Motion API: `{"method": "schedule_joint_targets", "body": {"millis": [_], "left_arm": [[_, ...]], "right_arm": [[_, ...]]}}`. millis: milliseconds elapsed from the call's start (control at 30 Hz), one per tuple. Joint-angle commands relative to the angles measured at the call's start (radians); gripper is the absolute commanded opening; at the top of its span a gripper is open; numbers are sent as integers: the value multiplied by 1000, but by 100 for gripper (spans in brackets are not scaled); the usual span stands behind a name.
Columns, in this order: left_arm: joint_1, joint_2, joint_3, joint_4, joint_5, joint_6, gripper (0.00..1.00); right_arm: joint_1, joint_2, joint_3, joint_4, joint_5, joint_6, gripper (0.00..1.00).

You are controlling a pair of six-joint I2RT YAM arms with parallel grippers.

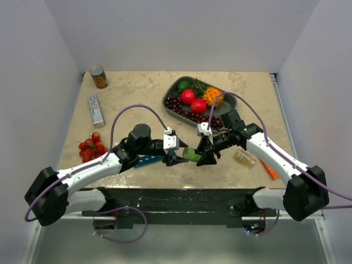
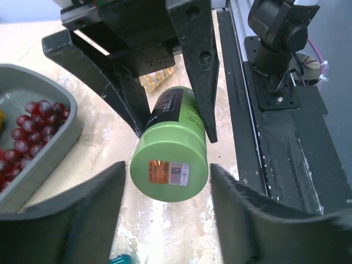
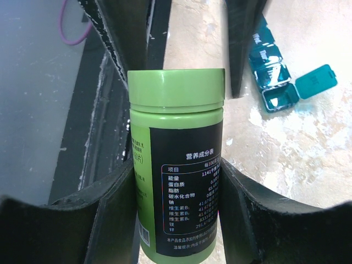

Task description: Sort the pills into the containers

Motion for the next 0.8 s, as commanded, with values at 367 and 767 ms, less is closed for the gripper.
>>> {"method": "schedule_joint_targets", "body": {"millis": [367, 767], "left_arm": [[-1, 22, 63, 16, -170, -656, 0], [2, 175, 311, -404, -333, -1347, 0]], "right_arm": [[-9, -28, -20, 113, 91, 106, 0], [-35, -38, -40, 219, 191, 218, 0]]}}
